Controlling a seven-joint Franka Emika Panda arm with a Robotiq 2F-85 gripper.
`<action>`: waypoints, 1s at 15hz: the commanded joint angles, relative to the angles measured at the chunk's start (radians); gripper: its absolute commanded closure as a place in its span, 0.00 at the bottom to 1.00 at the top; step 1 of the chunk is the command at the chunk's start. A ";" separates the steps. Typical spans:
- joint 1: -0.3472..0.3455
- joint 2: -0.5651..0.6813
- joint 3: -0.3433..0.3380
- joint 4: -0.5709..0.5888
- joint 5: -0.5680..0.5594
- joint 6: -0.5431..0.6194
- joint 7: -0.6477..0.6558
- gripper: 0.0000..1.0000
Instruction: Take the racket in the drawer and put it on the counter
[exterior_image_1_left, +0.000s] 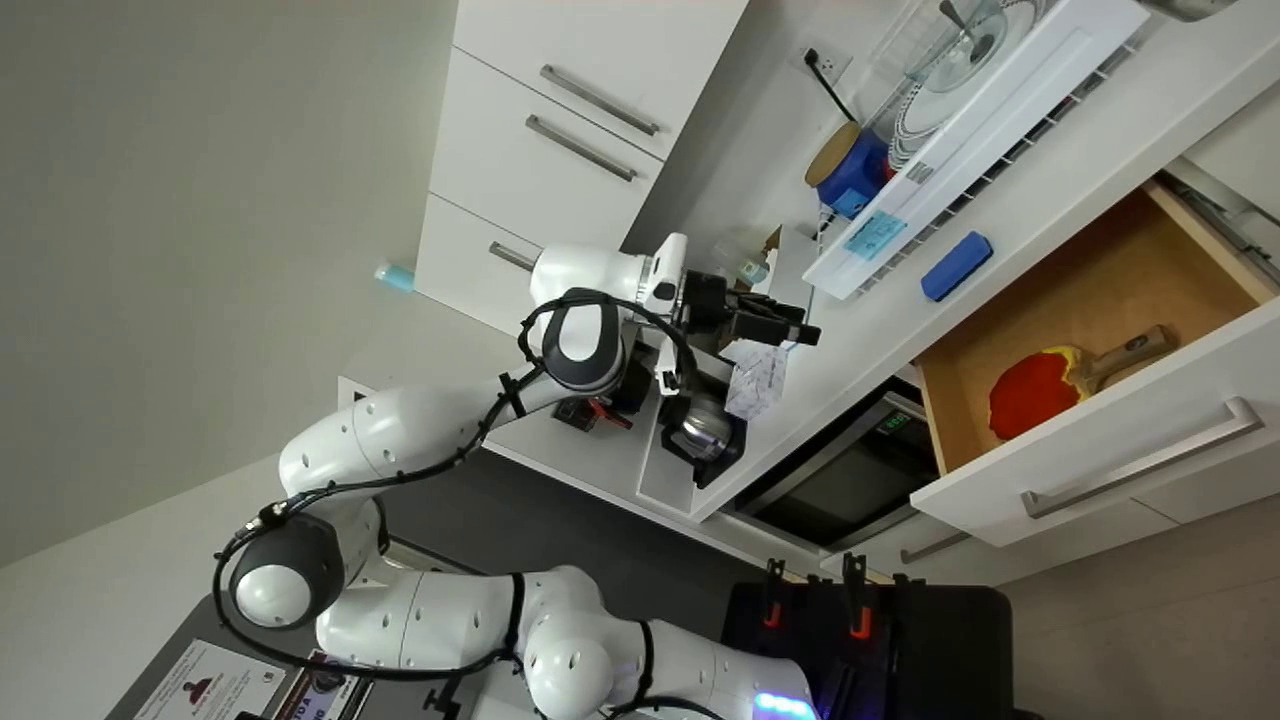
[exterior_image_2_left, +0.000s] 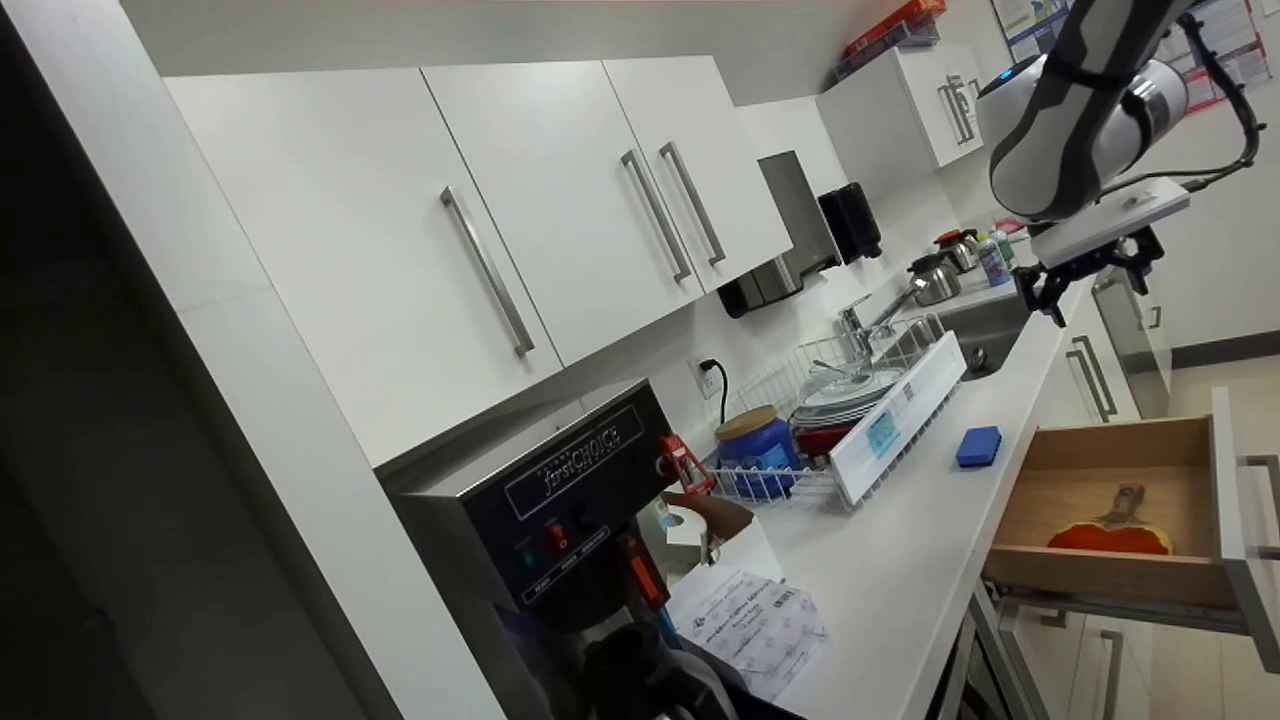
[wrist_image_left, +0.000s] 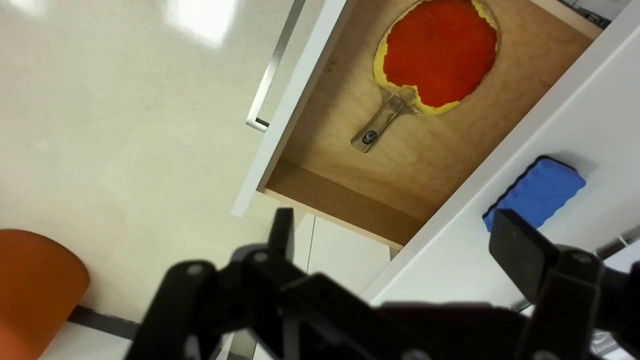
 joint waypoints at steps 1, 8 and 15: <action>0.007 0.102 0.002 0.071 0.094 -0.010 0.119 0.00; 0.064 0.418 -0.064 0.218 0.361 0.089 0.284 0.00; 0.087 0.691 -0.090 0.339 0.648 0.204 0.261 0.00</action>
